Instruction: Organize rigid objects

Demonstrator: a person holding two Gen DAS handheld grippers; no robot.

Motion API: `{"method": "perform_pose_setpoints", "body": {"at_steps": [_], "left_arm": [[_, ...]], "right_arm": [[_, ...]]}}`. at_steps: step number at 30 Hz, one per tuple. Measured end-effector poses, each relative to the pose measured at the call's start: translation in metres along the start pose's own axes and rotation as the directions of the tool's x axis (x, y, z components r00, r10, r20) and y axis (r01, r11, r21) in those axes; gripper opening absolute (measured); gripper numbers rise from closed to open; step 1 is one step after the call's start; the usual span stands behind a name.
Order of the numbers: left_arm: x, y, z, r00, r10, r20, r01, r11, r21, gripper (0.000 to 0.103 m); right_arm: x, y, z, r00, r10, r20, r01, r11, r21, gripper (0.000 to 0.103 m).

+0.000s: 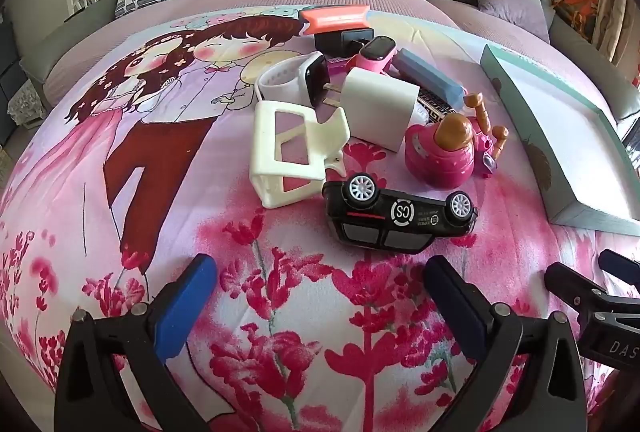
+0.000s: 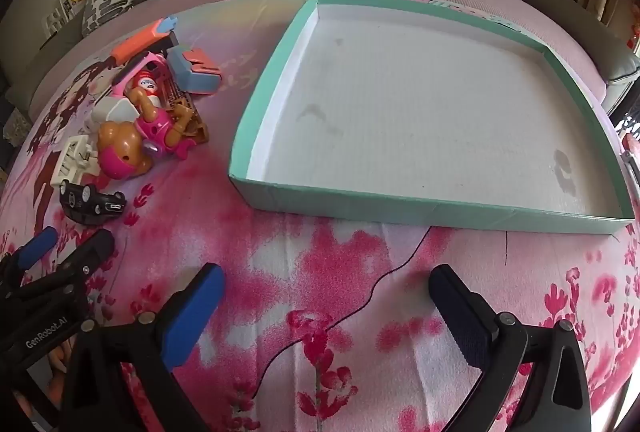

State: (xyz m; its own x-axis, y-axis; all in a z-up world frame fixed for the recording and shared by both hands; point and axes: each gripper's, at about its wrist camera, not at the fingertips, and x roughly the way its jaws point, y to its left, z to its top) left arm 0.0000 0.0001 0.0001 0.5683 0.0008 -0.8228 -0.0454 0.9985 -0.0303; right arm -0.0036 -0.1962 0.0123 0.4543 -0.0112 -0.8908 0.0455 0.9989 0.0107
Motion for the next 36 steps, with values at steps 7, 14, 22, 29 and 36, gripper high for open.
{"method": "perform_pose_setpoints", "body": {"at_steps": [7, 14, 22, 29, 36], "left_arm": [[0.000, -0.001, 0.001, 1.000, 0.007, 0.005, -0.007, 1.000, 0.006, 0.103], [-0.006, 0.000, 0.001, 1.000, 0.012, 0.021, -0.012, 1.000, 0.007, 0.103], [-0.010, 0.000, 0.002, 0.999, 0.015, 0.030, -0.015, 1.000, 0.006, 0.103], [-0.010, 0.000, 0.002, 0.999, 0.014, 0.032, -0.014, 1.000, 0.008, 0.103], [-0.010, -0.001, 0.000, 0.999, 0.015, 0.035, -0.015, 1.000, 0.009, 0.103]], "right_arm": [[0.000, 0.000, 0.000, 1.000, -0.001, -0.001, 0.001, 1.000, 0.001, 0.103], [0.000, 0.000, 0.000, 1.000, -0.001, -0.001, 0.001, 1.000, 0.000, 0.103], [0.000, 0.001, 0.000, 1.000, 0.000, -0.001, 0.000, 1.000, 0.000, 0.103], [0.001, -0.001, 0.000, 1.000, 0.000, -0.001, 0.000, 1.000, 0.001, 0.103], [0.001, -0.001, 0.000, 1.000, -0.002, -0.002, 0.002, 1.000, -0.001, 0.103]]}}
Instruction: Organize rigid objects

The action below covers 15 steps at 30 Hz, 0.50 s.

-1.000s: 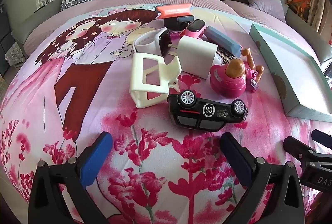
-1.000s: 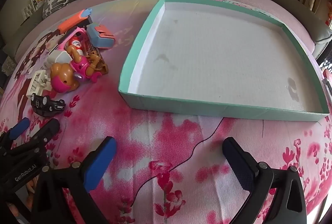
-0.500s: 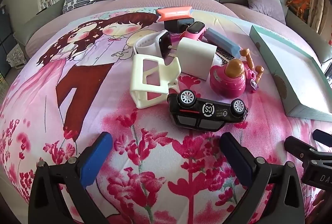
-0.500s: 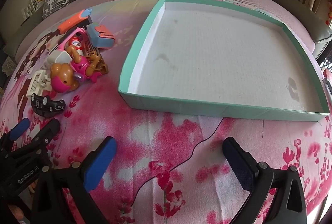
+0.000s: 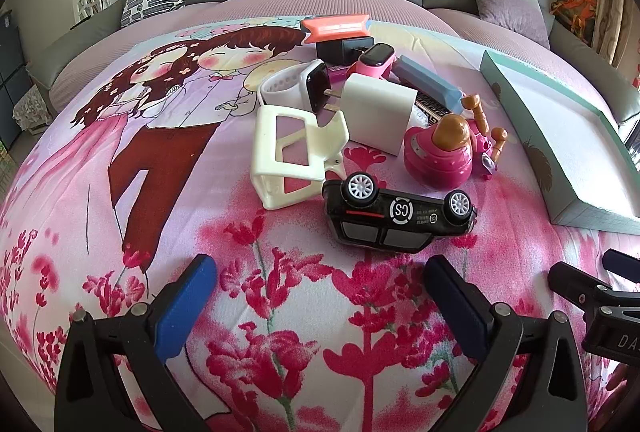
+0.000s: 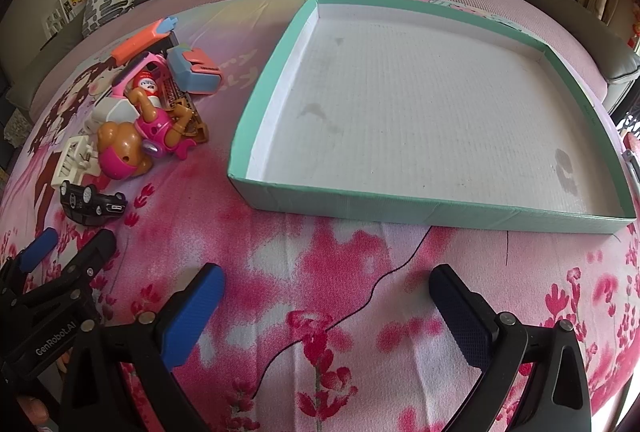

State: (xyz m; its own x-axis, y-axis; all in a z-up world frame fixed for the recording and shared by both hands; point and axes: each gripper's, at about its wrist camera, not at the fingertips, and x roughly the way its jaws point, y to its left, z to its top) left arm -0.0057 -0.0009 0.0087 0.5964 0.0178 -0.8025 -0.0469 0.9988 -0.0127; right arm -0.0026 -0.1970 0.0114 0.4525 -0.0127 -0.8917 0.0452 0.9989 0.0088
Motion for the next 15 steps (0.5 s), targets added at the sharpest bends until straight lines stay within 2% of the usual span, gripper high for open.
{"method": "perform_pose_setpoints", "body": {"at_steps": [15], "left_arm": [[-0.0001, -0.0011, -0.0027, 1.000, 0.001, 0.005, -0.001, 1.000, 0.000, 0.103]], "right_arm": [[-0.0006, 0.0036, 0.0005, 1.000, -0.006, 0.000, 0.006, 1.000, -0.005, 0.103]]}}
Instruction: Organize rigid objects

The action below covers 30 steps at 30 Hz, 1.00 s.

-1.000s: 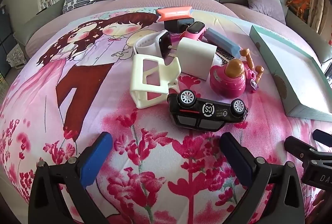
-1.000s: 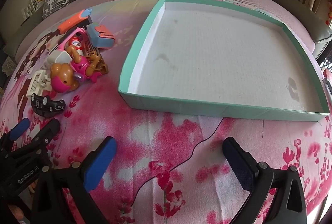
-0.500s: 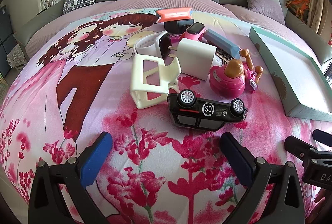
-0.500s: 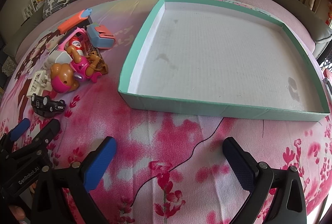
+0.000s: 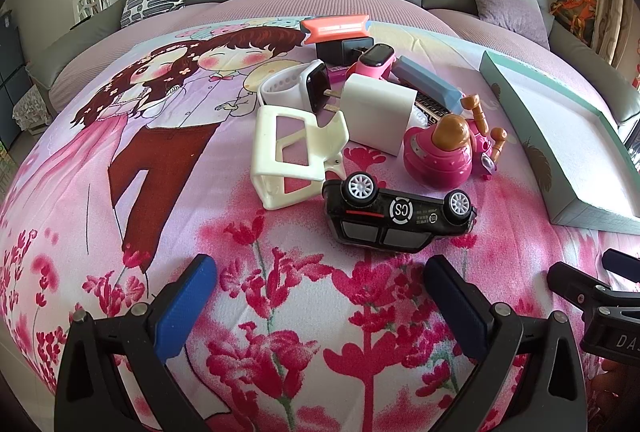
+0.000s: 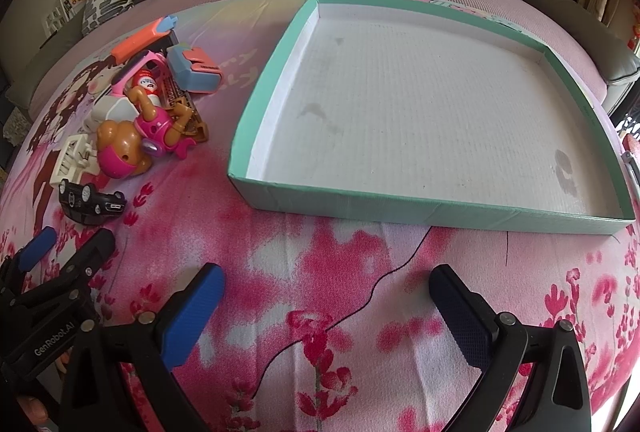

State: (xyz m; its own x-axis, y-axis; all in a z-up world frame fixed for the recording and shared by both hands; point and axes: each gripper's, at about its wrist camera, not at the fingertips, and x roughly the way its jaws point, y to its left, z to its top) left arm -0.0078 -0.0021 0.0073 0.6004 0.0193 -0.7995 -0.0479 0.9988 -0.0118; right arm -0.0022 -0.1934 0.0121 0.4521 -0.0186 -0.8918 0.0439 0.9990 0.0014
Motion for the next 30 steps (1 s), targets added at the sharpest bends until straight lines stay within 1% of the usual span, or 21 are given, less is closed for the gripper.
{"method": "perform_pose_setpoints", "body": {"at_steps": [30], "left_arm": [[-0.0004, -0.0007, -0.0025, 1.000, 0.001, 0.006, -0.001, 1.000, 0.000, 0.103]], "right_arm": [[0.0001, -0.0001, 0.0002, 1.000, 0.001, 0.000, -0.001, 1.000, 0.001, 0.103]]}}
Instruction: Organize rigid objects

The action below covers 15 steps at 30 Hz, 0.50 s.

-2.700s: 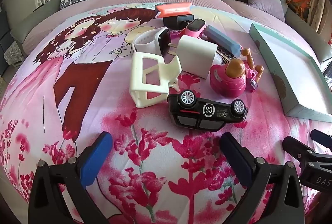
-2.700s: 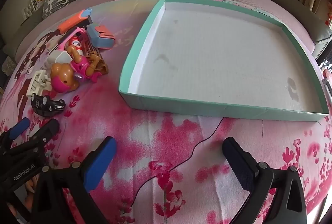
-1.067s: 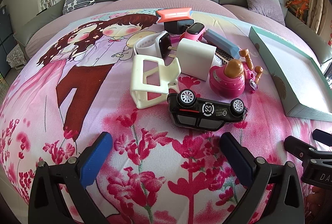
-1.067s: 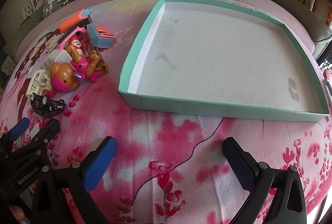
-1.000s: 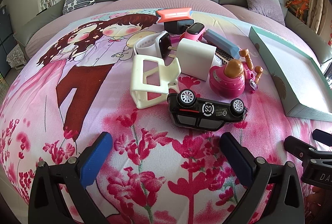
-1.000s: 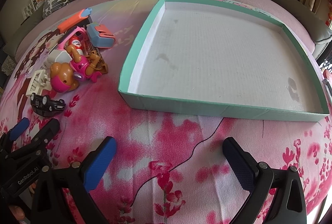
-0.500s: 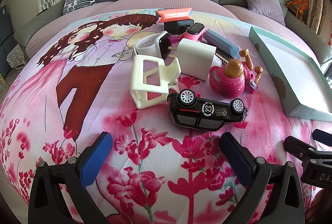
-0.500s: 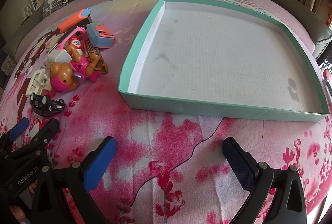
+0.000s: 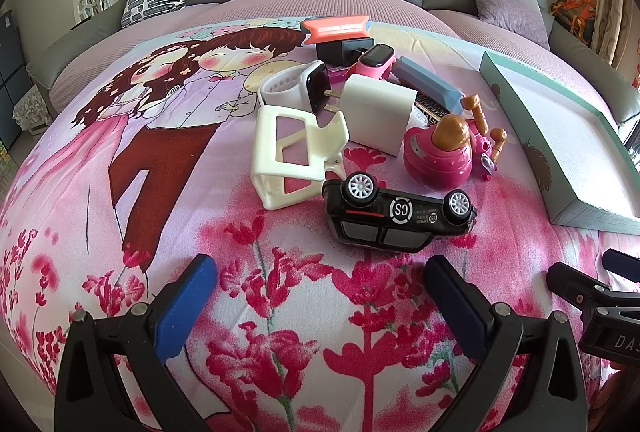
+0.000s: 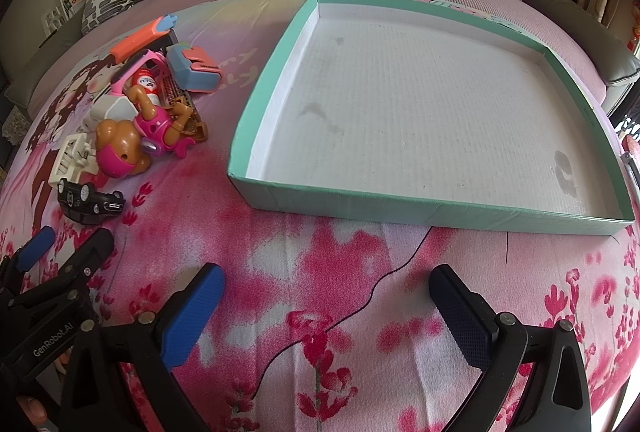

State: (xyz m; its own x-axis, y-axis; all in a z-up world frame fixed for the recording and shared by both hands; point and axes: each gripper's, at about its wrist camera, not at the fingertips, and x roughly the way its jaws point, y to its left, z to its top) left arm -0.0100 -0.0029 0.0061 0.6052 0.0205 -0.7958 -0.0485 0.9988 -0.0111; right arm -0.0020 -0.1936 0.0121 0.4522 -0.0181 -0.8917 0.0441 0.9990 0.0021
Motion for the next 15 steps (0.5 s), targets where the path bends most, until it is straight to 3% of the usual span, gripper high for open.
{"method": "perform_pose_setpoints", "body": {"at_steps": [15], "left_arm": [[-0.0003, 0.0003, 0.0012, 1.000, -0.002, -0.004, 0.002, 1.000, 0.003, 0.103]], "right_arm": [[-0.0010, -0.0025, 0.0002, 1.000, 0.014, 0.006, -0.014, 1.000, 0.010, 0.103]]}}
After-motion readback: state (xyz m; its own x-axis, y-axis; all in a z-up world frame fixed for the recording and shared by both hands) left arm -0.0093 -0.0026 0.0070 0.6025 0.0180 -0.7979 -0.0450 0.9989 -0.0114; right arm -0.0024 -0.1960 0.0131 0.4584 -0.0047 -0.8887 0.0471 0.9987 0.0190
